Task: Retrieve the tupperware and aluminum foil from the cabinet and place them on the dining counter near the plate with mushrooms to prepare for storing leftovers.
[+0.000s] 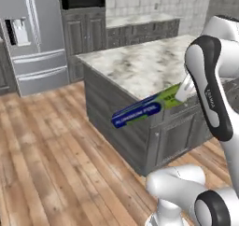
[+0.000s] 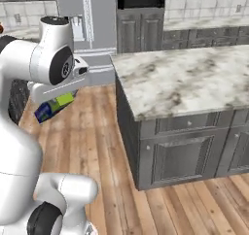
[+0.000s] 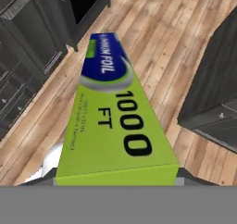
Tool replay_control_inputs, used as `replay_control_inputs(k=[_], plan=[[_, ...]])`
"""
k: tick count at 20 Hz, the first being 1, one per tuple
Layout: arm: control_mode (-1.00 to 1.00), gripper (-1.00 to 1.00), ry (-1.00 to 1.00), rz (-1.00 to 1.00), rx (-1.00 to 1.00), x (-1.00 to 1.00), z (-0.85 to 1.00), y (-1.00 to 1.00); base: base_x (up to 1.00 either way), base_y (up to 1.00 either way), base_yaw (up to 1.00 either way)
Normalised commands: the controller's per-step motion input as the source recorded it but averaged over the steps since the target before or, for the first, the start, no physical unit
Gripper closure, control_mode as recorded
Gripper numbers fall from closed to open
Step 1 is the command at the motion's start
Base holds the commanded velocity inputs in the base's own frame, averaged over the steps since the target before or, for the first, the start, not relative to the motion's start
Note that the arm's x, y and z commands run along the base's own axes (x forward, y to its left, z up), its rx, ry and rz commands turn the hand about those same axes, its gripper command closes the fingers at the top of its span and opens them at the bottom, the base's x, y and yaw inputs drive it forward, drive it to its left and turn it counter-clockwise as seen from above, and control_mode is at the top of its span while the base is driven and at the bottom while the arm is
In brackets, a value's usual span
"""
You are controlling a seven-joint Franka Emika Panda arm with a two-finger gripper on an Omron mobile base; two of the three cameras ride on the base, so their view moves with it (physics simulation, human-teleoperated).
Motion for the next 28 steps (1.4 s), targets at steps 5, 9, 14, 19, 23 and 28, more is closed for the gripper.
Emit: replay_control_inputs(k=[5,9,14,19,23,28], plan=[[1.00,1.00,0.00,0.00,0.00,0.00,0.00,0.00,0.00,-0.09,-0.88],[1.00,1.00,0.00,0.00,0.00,0.00,0.00,0.00,0.00,-0.10,-0.89],[1.00,1.00,0.00,0.00,0.00,0.00,0.00,0.00,0.29,-0.03,-0.75],[1.00,1.00,0.00,0.00,0.00,0.00,0.00,0.00,0.83,0.00,-0.58],[1.00,1.00,0.00,0.00,0.00,0.00,0.00,0.00,1.00,0.03,-0.43],[1.00,1.00,0.00,0.00,0.00,0.00,0.00,0.00,1.00,0.08,-0.26]])
